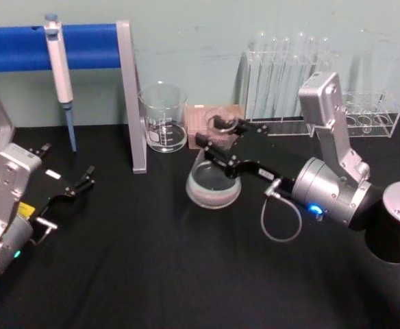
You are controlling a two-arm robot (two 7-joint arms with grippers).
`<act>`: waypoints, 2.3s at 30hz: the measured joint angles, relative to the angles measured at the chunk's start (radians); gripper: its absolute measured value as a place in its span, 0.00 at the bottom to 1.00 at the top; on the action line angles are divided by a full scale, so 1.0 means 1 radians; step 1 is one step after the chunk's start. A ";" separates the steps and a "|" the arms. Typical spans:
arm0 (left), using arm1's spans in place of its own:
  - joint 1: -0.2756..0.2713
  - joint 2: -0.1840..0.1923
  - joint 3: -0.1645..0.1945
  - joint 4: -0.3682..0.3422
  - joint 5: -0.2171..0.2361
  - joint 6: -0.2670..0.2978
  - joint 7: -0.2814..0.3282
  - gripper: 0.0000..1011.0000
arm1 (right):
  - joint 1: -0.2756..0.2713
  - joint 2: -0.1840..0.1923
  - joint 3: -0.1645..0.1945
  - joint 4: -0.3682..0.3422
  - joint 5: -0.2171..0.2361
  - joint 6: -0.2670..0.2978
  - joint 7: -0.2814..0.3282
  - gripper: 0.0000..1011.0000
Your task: Grasp the erlenmeyer flask with one hand, shake it three times, then place it back.
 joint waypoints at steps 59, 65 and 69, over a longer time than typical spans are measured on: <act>0.000 0.000 0.000 0.000 0.000 0.000 0.000 0.99 | 0.079 0.092 -0.141 0.006 0.094 -0.101 0.107 0.45; 0.000 0.000 0.000 0.000 0.000 0.000 0.000 0.99 | 0.086 0.072 -0.099 0.039 0.078 -0.095 0.043 0.45; 0.000 0.000 0.000 0.000 0.000 0.000 0.000 0.99 | 0.088 0.058 -0.064 0.062 0.066 -0.089 0.002 0.45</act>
